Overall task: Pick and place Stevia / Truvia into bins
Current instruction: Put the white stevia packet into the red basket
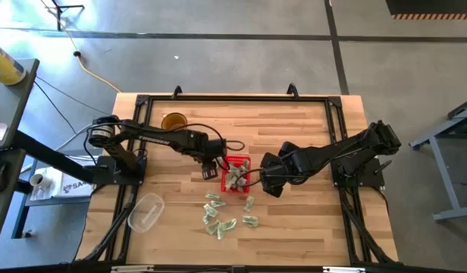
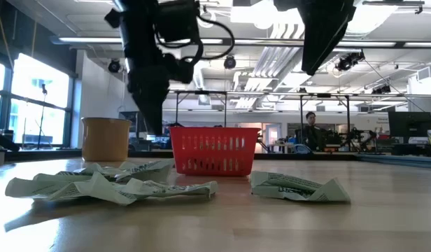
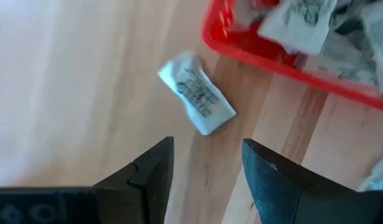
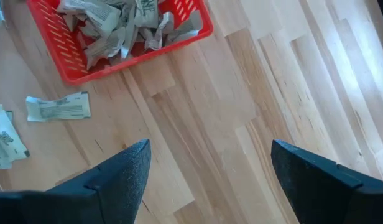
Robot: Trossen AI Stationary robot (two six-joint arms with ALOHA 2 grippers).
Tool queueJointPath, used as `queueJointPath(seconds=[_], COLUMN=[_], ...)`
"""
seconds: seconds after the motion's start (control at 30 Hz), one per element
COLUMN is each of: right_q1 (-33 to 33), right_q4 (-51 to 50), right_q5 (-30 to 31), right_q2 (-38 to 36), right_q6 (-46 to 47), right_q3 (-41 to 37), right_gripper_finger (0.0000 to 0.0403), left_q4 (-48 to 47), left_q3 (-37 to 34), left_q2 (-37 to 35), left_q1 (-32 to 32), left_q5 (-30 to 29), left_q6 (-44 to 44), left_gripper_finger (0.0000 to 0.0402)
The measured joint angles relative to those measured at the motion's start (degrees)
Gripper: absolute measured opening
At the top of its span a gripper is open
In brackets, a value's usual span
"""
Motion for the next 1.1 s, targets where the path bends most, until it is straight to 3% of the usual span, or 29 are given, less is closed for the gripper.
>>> queueJointPath(seconds=[0.33,0.93,1.1], right_q1=[0.04,-0.81,-0.81], right_q4=[-0.96,-0.94,-1.01], right_q5=[0.23,0.77,0.94], right_q2=[0.0,0.0,0.0], right_q6=[2.43,2.54,3.22], right_q3=[0.0,0.0,-0.01], right_gripper_finger=[0.0323,0.0323,0.0323], left_q4=[18.66,33.31,32.51], left_q3=[-9.66,-18.23,-17.93], left_q2=[0.0,0.77,2.9], left_q1=[-0.03,3.66,3.69], left_q5=[-1.99,-0.13,-0.67], left_q6=[-0.18,-3.42,-2.95], left_gripper_finger=[0.0221,0.022,0.0177])
